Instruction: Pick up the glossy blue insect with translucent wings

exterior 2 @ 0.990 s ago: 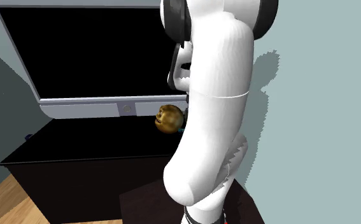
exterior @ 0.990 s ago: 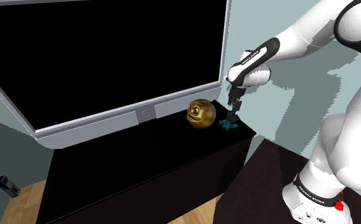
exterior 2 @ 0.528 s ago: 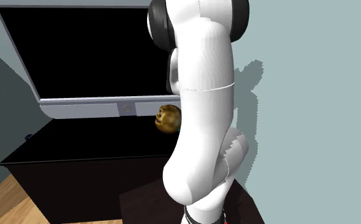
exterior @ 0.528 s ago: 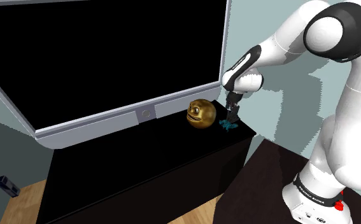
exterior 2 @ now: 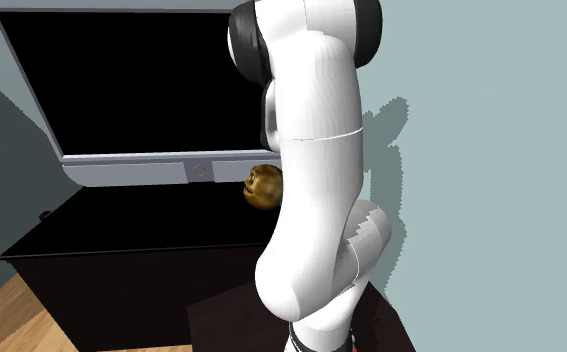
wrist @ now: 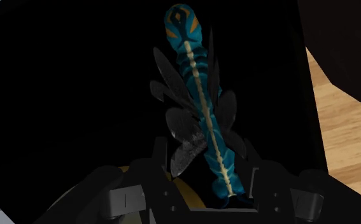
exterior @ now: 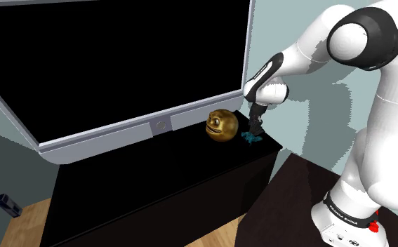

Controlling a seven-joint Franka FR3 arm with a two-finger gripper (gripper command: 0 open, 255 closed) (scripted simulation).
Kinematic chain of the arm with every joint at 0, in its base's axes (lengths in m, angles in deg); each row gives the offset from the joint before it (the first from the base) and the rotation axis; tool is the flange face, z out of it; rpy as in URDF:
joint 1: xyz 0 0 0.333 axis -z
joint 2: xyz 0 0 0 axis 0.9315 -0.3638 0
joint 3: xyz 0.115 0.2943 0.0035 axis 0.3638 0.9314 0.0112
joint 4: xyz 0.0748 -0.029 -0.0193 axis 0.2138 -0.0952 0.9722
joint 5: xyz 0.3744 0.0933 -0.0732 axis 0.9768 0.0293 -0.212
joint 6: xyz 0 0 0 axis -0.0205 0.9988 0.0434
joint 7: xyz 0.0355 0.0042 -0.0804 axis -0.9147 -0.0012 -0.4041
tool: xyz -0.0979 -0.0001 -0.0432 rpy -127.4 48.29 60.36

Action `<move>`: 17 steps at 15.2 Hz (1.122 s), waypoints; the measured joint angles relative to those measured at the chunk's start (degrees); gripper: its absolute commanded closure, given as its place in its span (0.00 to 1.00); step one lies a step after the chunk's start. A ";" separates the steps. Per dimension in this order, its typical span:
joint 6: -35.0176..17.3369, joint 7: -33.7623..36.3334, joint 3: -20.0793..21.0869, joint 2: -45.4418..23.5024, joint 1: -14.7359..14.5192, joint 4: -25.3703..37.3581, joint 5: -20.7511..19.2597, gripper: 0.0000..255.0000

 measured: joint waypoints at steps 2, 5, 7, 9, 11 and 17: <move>-0.01 -0.02 0.00 0.02 0.00 -0.02 0.00 1.00; -0.04 0.08 -0.03 0.06 -0.04 -0.07 -0.08 1.00; 0.53 1.37 -0.82 1.13 -0.56 -0.21 -1.76 1.00; 1.31 3.14 -1.67 2.48 -1.25 -0.23 -3.92 1.00; 2.27 5.12 -2.71 4.35 -1.89 -0.41 -6.65 1.00; 5.87 10.88 -4.61 9.47 -2.90 0.16 -14.32 1.00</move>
